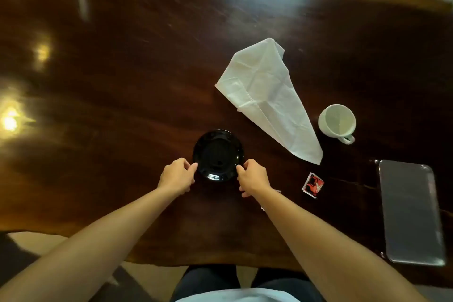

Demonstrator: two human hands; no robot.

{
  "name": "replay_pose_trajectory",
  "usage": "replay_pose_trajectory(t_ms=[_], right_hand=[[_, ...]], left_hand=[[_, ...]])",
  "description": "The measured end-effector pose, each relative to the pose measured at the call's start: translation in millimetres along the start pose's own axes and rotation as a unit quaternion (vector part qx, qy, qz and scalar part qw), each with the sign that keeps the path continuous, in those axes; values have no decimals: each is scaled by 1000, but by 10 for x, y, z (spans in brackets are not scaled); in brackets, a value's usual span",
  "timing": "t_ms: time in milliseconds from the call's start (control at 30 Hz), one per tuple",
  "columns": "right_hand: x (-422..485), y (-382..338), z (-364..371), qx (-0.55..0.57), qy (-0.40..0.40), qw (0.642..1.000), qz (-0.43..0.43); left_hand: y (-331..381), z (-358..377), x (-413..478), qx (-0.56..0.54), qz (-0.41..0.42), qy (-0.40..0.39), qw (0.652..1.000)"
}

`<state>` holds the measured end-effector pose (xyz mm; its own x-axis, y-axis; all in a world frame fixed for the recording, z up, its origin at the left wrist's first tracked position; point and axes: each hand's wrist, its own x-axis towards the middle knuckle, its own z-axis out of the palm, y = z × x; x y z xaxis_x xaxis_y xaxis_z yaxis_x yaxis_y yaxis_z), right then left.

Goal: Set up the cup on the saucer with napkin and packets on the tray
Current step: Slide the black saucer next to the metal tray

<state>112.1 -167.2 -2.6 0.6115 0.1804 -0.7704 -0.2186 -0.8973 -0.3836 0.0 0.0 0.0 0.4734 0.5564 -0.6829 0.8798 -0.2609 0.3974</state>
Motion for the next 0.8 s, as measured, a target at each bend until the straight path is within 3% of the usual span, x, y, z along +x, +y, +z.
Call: replay_pose_trajectory(t_ms=[567,800], right_hand=[[65,-52,84,135,-16,988,77],[17,61,-55,158,-7,986,48]], left_hand=[[21,183,239,-64,-1,-24,998],[72,265,126,-65,5,-16,998]])
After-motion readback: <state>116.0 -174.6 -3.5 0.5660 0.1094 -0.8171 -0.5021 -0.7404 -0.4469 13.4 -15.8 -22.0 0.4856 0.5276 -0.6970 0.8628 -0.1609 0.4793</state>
